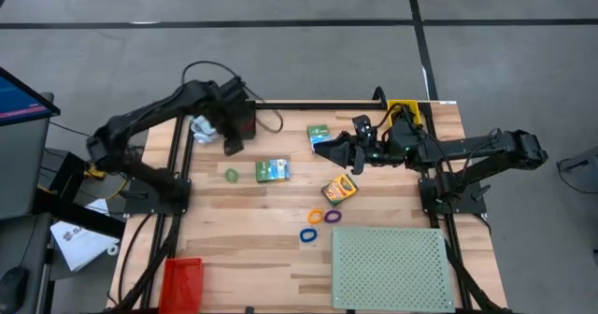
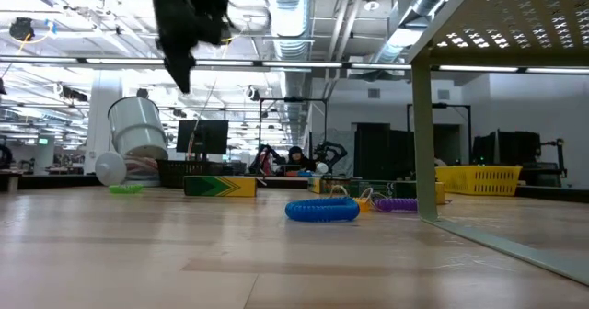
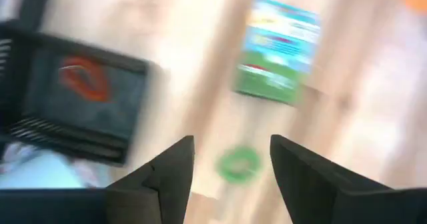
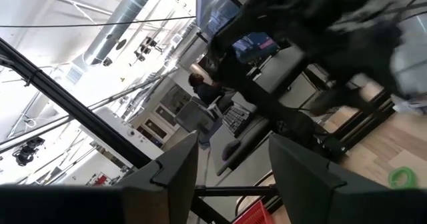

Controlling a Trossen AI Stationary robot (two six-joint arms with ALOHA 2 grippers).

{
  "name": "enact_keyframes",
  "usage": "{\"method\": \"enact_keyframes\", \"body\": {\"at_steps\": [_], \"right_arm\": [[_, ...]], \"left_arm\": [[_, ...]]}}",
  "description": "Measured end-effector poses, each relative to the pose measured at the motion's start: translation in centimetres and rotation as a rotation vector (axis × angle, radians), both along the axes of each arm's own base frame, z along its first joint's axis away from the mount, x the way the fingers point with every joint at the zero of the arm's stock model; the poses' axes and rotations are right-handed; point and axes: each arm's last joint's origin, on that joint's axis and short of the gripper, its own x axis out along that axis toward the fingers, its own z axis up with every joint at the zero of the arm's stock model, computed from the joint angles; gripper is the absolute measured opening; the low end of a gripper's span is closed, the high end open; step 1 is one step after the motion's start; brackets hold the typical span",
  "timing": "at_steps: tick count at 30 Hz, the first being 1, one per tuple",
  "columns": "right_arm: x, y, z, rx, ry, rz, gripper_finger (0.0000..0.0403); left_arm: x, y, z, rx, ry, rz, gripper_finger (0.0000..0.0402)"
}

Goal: Pick & Place Office Desk Supplies
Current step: Put the green spring keychain into the black bin

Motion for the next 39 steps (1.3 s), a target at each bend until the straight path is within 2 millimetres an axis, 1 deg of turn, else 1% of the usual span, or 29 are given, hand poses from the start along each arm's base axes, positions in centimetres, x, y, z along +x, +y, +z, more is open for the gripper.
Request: {"method": "enact_keyframes", "body": {"at_steps": [3,5,7,9,11,13,14,16,20,24,28,30,32,34,39], "right_arm": [[0.0,0.0,0.0,-0.007,0.000,-0.001,0.0179],[0.0,0.0,0.0,-0.008,0.000,-0.001,0.0179],[0.0,0.0,0.0,-0.008,0.000,-0.001,0.0179],[0.0,0.0,0.0,-0.008,0.000,-0.001,0.0179],[0.0,0.0,0.0,-0.008,0.000,-0.001,0.0179],[0.0,0.0,0.0,-0.009,0.000,-0.002,0.0179],[0.0,0.0,0.0,-0.009,0.000,-0.002,0.0179],[0.0,0.0,0.0,-0.009,0.000,-0.002,0.0179],[0.0,0.1,0.0,-0.014,0.001,-0.001,0.0179],[0.0,0.2,-0.1,-0.010,0.009,0.005,0.0179],[0.0,0.4,-0.2,-0.008,0.017,0.013,0.0179],[0.0,0.4,-0.2,-0.008,0.024,0.014,0.0179],[0.0,0.4,-0.2,-0.004,0.025,0.014,0.0179],[0.0,0.4,-0.2,-0.005,0.025,0.014,0.0179],[0.0,0.4,-0.3,-0.005,0.031,0.014,0.0179]], "left_arm": [[-1.0,-3.2,1.5,-0.030,0.006,-0.089,0.0192],[-1.7,-5.1,2.0,-0.069,0.041,-0.091,0.0198],[-2.2,-6.4,2.2,-0.125,0.092,-0.030,0.0206],[-2.3,-7.3,2.2,-0.150,0.124,0.052,0.0212],[-2.0,-8.0,1.9,-0.173,0.124,0.131,0.0213],[-1.5,-8.5,1.3,-0.193,0.128,0.199,0.0212],[-1.1,-8.6,0.8,-0.202,0.134,0.221,0.0211],[-0.5,-8.8,-0.9,-0.210,0.154,0.253,0.0212],[0.4,-8.6,-5.1,-0.191,0.186,0.373,0.0223],[0.4,-7.9,-9.4,-0.183,0.270,0.591,0.0226],[0.3,-7.7,-12.9,-0.181,0.302,0.690,0.0214],[0.6,-7.6,-14.0,-0.187,0.272,0.720,0.0207],[0.9,-7.5,-14.6,-0.190,0.241,0.743,0.0201],[1.3,-7.3,-14.8,-0.179,0.202,0.763,0.0194],[1.3,-6.5,-15.0,-0.144,0.185,0.801,0.0179]]}}
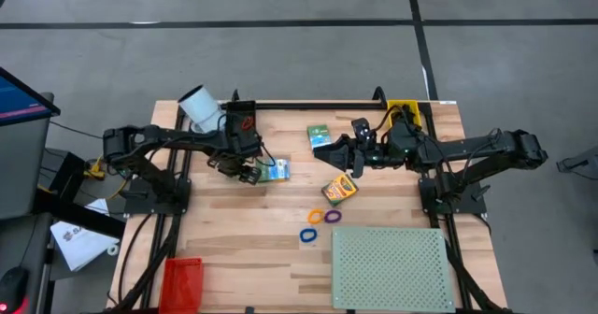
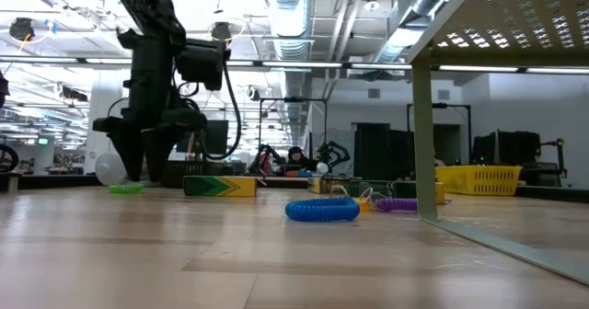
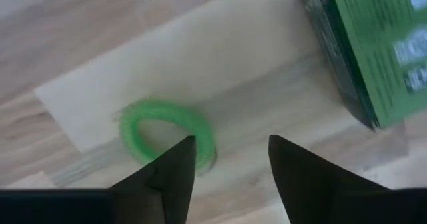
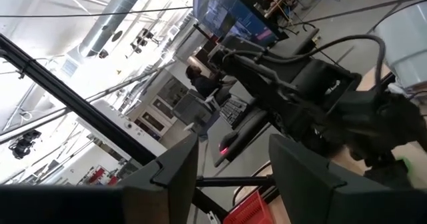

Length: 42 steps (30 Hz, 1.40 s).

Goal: Pick & Place Office Desk Supplies
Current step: Put the green spring keychain into the black bin

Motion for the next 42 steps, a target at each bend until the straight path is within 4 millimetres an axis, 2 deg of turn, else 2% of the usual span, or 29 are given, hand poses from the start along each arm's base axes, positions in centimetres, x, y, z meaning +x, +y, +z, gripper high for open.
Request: {"method": "enact_keyframes", "body": {"at_steps": [5,15,18,23,27,31,35,39,42], "right_arm": [[0.0,0.0,-0.1,0.000,0.011,0.000,0.0179],[0.0,0.0,-0.1,-0.001,0.013,0.000,0.0179],[0.0,0.0,-0.1,-0.002,0.013,0.000,0.0179],[0.0,0.0,-0.1,-0.002,0.014,0.000,0.0179],[0.0,0.0,-0.1,0.001,0.013,0.001,0.0179],[0.0,0.0,-0.1,0.012,0.013,0.002,0.0179],[0.0,0.0,-0.1,0.019,0.013,0.002,0.0179],[0.0,0.0,-0.1,0.022,0.013,0.002,0.0179],[0.0,0.0,-0.1,0.021,0.012,0.001,0.0179]], "left_arm": [[-0.3,0.5,-0.3,0.004,0.002,0.019,0.0175],[-1.4,0.0,-1.9,-0.025,0.008,0.046,0.0165],[-1.5,0.0,-1.9,-0.011,0.015,0.041,0.0128],[-1.3,0.1,-1.9,-0.003,0.003,-0.008,0.0020],[-1.4,-0.1,-1.6,-0.017,-0.016,-0.030,0.0011],[-1.8,-0.8,0.4,-0.077,-0.136,-0.068,0.0005],[-2.3,-1.9,3.8,-0.121,-0.325,-0.099,0.0003],[-2.1,-2.2,7.9,-0.065,-0.674,-0.138,0.0003],[-1.6,-1.2,10.5,0.060,-0.919,-0.067,0.0002]]}}
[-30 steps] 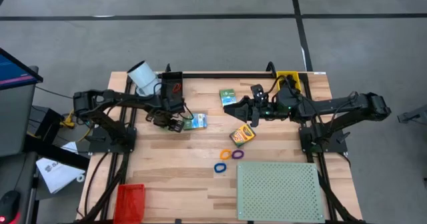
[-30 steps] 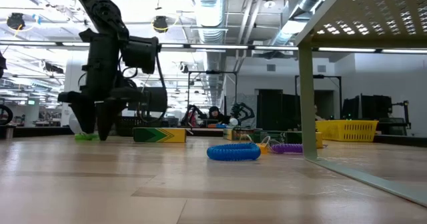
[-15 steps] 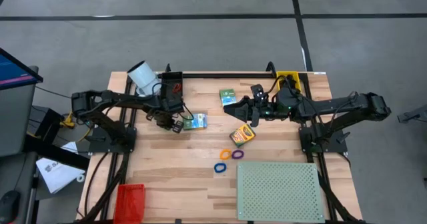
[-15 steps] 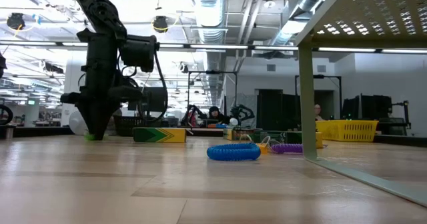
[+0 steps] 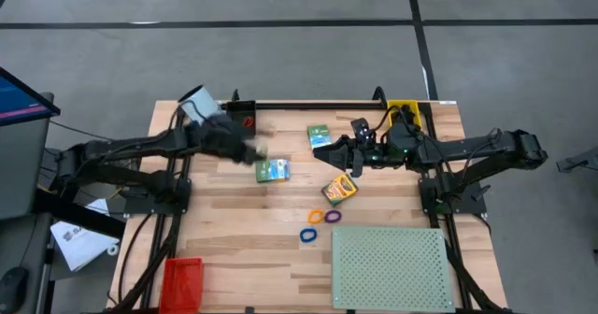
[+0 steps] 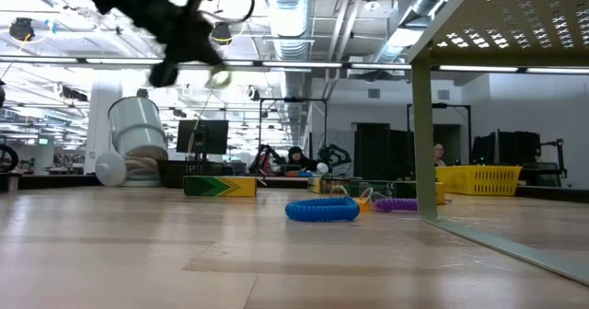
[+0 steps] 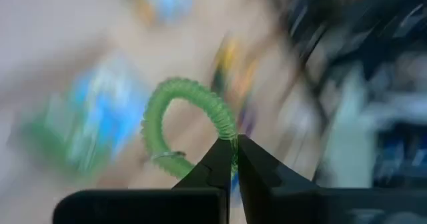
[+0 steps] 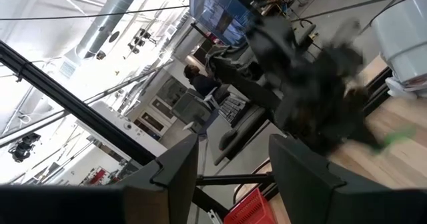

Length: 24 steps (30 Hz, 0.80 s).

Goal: Pick & Place Office Desk Supplies
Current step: Put the green spring keychain into the black bin

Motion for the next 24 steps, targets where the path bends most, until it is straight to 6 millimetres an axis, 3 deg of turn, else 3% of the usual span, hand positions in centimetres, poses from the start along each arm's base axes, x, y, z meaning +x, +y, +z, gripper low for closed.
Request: {"method": "enact_keyframes", "body": {"at_steps": [3,8,15,19,24], "right_arm": [[0.0,-0.1,0.0,-0.004,-0.002,-0.003,0.0179],[0.0,-0.1,0.1,-0.003,-0.011,-0.008,0.0179],[0.0,-0.1,0.3,0.003,-0.031,-0.011,0.0179],[0.0,0.0,0.4,0.004,-0.038,-0.009,0.0179],[0.0,0.0,0.4,0.004,-0.040,-0.009,0.0179]], "left_arm": [[0.1,2.0,0.9,0.070,-0.092,0.162,0.0001],[0.0,6.1,0.2,0.115,-0.016,0.363,0.0001],[0.5,11.5,-1.5,0.161,0.400,0.408,0.0001],[0.9,13.2,-2.6,0.177,0.587,0.386,0.0001],[1.3,13.8,-3.5,0.174,0.635,0.375,0.0002]]}}
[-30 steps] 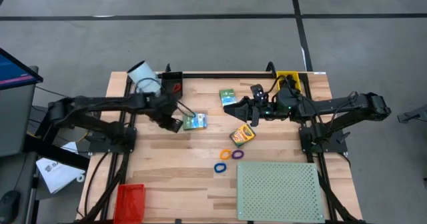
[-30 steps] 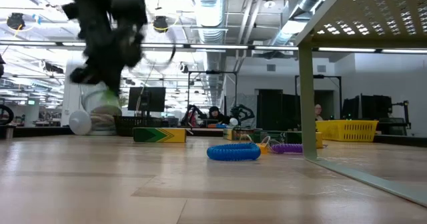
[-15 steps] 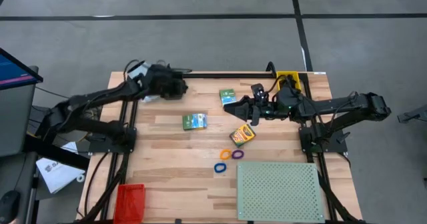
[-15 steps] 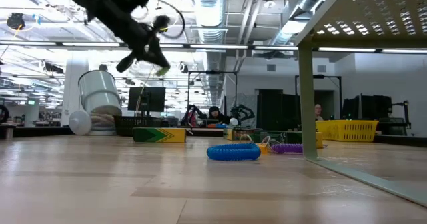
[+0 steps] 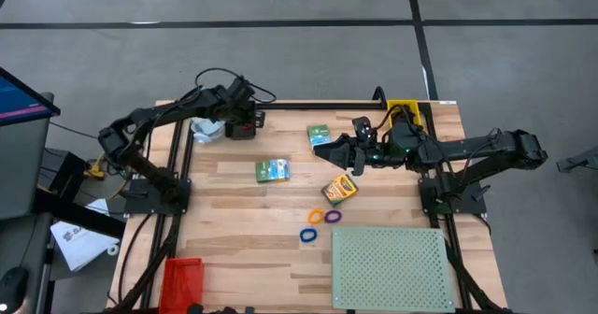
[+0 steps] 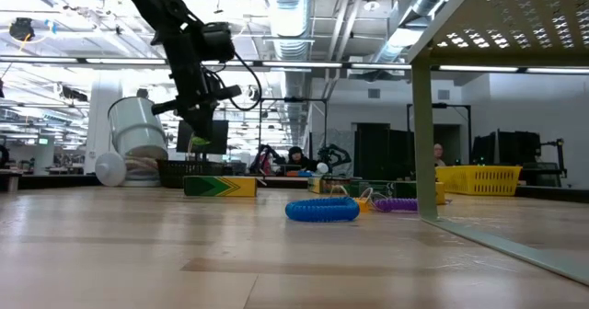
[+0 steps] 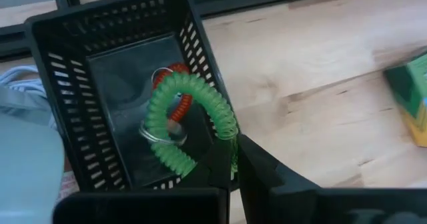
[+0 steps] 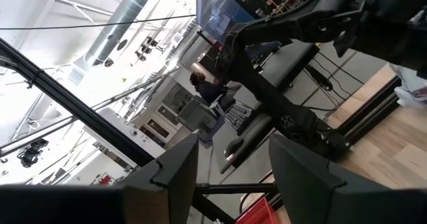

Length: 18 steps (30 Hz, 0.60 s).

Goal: Pick & Place Office Desk Supplies
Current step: Put the green spring keychain into the black bin

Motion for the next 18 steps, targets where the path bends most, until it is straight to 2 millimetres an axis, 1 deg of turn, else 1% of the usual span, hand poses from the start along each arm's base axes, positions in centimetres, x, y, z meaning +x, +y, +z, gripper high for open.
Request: {"method": "enact_keyframes", "body": {"at_steps": [14,18], "right_arm": [[-0.01,0.17,0.03,0.001,-0.004,0.006,0.0179],[-0.01,0.17,0.05,0.001,-0.004,0.006,0.0179]], "left_arm": [[-0.19,0.13,0.02,0.014,0.021,0.008,0.0004],[-0.23,0.17,0.03,0.024,0.026,0.033,0.0019]]}}
